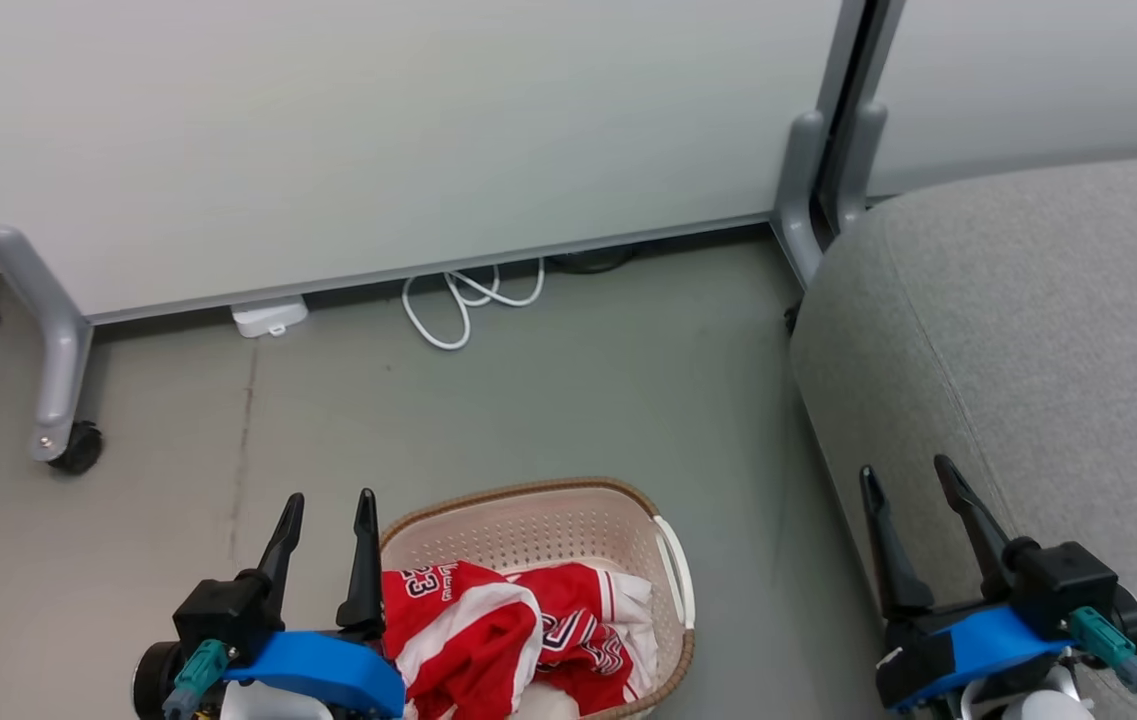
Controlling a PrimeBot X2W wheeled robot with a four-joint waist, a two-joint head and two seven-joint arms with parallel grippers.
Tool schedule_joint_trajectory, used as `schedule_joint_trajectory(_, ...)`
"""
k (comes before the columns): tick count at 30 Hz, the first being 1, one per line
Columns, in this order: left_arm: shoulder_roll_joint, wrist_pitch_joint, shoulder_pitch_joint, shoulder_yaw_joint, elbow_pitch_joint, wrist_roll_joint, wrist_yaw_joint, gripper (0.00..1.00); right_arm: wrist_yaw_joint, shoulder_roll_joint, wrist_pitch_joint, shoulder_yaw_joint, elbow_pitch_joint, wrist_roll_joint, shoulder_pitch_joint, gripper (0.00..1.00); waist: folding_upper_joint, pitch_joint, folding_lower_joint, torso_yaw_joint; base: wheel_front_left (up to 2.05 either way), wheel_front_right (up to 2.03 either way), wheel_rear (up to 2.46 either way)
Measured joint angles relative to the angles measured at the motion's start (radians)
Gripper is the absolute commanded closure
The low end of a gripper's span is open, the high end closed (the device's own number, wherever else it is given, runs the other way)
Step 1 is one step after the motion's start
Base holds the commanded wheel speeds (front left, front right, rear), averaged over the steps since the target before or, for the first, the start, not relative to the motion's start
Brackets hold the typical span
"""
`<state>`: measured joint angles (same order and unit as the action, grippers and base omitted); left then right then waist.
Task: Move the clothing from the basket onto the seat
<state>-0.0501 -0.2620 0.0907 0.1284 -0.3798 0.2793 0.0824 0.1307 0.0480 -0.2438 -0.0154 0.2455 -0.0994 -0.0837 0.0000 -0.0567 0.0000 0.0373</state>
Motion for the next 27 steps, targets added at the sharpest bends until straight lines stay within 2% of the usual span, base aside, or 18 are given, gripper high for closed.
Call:
schedule_joint_trajectory(14,-0.010,0.000,0.087,-0.005,-0.200,0.005,0.029,0.00,0.000,0.001,-0.005,-0.107,-0.021,-0.012,-0.099,0.00,0.0000,-0.141,0.0001,0.122,0.00,0.00,0.00)
schedule_joint_trajectory(27,-0.052,0.000,0.218,0.067,-0.451,-0.031,0.042,0.00,0.000,0.001,-0.016,-0.181,-0.031,-0.072,-0.179,0.00,0.0000,-0.321,0.0001,0.251,0.00,0.00,0.00)
